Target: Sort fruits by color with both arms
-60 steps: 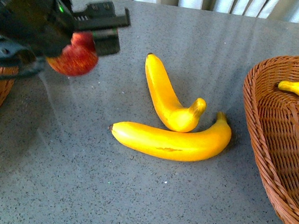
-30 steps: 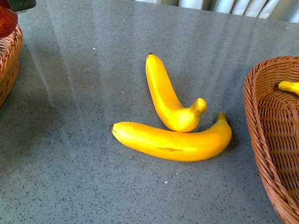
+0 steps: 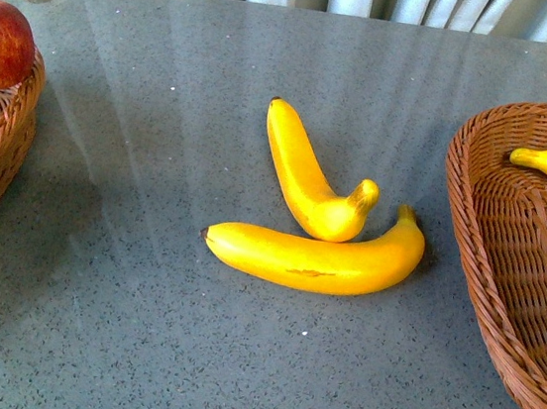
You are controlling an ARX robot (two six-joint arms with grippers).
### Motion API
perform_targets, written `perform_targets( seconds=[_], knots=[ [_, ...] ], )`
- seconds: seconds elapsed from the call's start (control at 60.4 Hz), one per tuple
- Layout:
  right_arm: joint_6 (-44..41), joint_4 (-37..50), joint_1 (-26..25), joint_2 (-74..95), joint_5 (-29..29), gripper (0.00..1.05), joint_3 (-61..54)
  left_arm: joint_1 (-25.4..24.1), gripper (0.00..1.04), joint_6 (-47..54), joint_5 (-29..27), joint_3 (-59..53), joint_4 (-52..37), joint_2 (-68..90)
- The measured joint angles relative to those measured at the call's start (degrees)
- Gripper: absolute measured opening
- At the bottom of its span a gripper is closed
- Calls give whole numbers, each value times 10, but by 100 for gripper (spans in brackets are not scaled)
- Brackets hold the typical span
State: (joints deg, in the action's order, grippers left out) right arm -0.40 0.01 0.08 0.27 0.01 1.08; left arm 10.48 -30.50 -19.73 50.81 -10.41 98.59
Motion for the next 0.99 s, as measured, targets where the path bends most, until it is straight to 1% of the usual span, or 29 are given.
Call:
perform_targets(
  seconds=[0.099, 0.298, 0.414, 0.48, 0.513, 0.53, 0.546, 0.563, 0.579, 0.612, 0.662, 0.728, 0.778, 0.794, 0.827, 0.894, 0.91, 0.993],
  knots=[
    [0, 0, 0, 0, 0, 96, 0, -16, 96, 15, 30, -34, -37, -48],
    [0, 0, 0, 0, 0, 96, 0, -58, 96, 67, 117, -135, -111, -162],
    [0, 0, 0, 0, 0, 96, 0, -98, 96, 92, 174, -205, -160, -222],
    [0, 0, 0, 0, 0, 96, 0, -130, 95, 111, 207, -251, -188, -264],
    [0, 0, 0, 0, 0, 96, 0, -150, 90, 150, 241, -286, -257, -272],
    [0, 0, 0, 0, 0, 96, 0, -165, 85, 175, 261, -314, -317, -278],
    [0, 0, 0, 0, 0, 96, 0, -175, 81, 199, 269, -334, -351, -286],
    [0, 0, 0, 0, 0, 96, 0, -190, 75, 224, 287, -365, -393, -305],
    [0, 0, 0, 0, 0, 96, 0, -198, 71, 240, 297, -380, -405, -320],
    [0, 0, 0, 0, -1, 96, 0, -207, 65, 257, 304, -402, -409, -349],
    [0, 0, 0, 0, 0, 96, 0, -209, 54, 273, 299, -425, -404, -388],
    [0, 0, 0, 0, 0, 96, 0, -198, 36, 289, 287, -445, -382, -432],
    [0, 0, 0, 0, 0, 96, 0, -186, 22, 294, 275, -467, -405, -436],
    [0, 0, 0, 0, 0, 96, 0, -185, 20, 294, 273, -470, -404, -438],
    [0, 0, 0, 0, 0, 96, 0, -179, 13, 295, 269, -479, -394, -450],
    [0, 0, 0, 0, 0, 96, 0, -172, 2, 296, 262, -487, -373, -476],
    [0, 0, 0, 0, 0, 96, 0, -170, 1, 295, 260, -487, -369, -481],
    [0, 0, 0, 0, 0, 96, 0, -161, 2, 298, 250, -492, -334, -525]
  ],
)
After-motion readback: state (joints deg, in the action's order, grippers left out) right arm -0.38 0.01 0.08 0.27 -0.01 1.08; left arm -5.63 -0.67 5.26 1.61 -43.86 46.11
